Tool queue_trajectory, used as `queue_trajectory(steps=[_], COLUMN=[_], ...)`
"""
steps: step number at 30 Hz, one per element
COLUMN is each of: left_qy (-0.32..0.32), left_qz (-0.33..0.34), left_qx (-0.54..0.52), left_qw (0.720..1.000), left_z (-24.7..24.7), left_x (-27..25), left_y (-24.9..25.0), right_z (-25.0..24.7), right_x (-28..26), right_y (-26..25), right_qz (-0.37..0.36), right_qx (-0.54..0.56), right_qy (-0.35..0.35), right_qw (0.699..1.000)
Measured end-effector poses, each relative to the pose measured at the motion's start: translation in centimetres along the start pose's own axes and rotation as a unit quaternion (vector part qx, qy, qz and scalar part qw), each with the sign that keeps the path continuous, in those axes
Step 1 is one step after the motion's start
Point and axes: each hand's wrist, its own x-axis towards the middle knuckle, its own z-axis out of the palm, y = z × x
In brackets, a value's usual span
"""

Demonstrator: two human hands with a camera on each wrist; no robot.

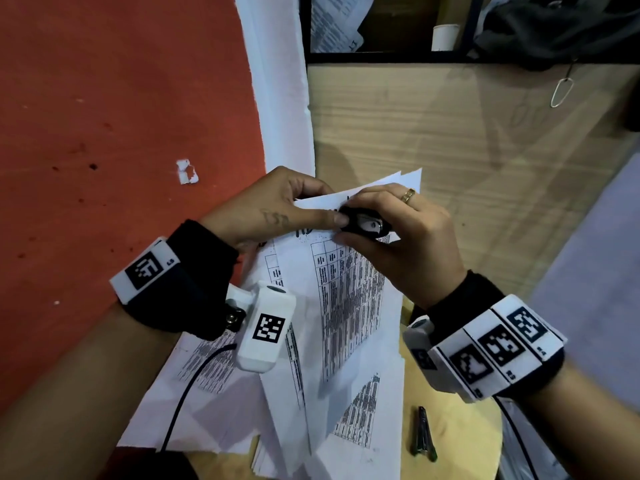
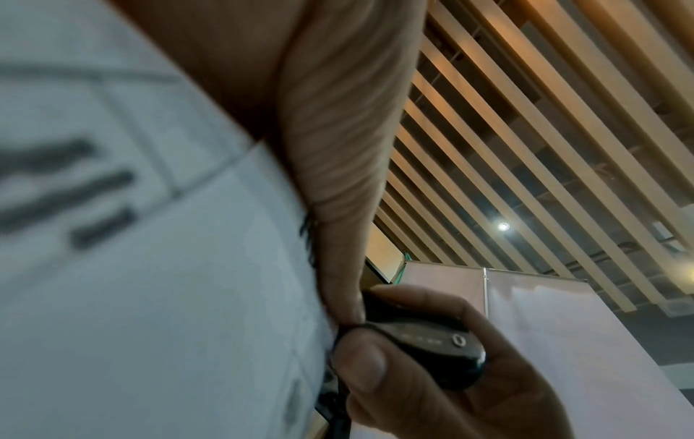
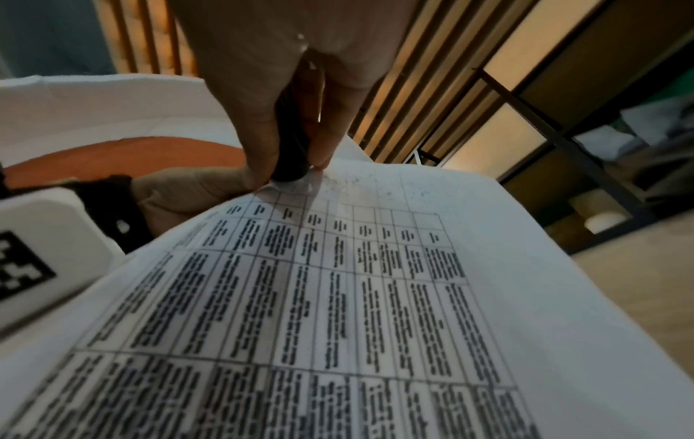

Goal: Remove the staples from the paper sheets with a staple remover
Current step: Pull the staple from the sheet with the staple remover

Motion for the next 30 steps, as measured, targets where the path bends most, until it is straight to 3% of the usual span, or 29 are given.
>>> queue_trajectory(steps=[8, 17, 22, 24, 28, 30], left_qy=[0.013, 0.024, 0.040, 0.040, 0.049, 0.057], left_qz=[-0.019, -0.026, -0.046, -0.055, -0.076, -0.081], left_qx=[-0.068, -0.063, -0.075, -0.072, -0.075, -0.082], left_qw=[0.997, 0.997, 0.995, 0.995, 0.993, 0.992], left_z=[0.1, 0.3, 0.3, 0.2, 0.3, 0.7], left_x=[-0.4, -0.7, -0.6, -0.6, -0.5, -0.4], left_y=[-0.1, -0.1, -0.1, -0.2, -0.4, -0.4], right_z=[-0.3, 0.2, -0.5, -0.7, -0.6, -0.2], right_x=[-0.3, -0.3, -0.1, 0.0, 0.5, 0.6], right_y=[-0.6, -0.4, -1.1, -1.1, -1.3, -1.6], right_qz=[0.073, 0.032, 0.102, 0.170, 0.351, 0.396], right_qx=[0.093, 0.036, 0.120, 0.174, 0.344, 0.356], right_qy=[0.027, 0.021, 0.006, 0.030, 0.075, 0.050], right_qw=[0.993, 0.999, 0.988, 0.970, 0.868, 0.845])
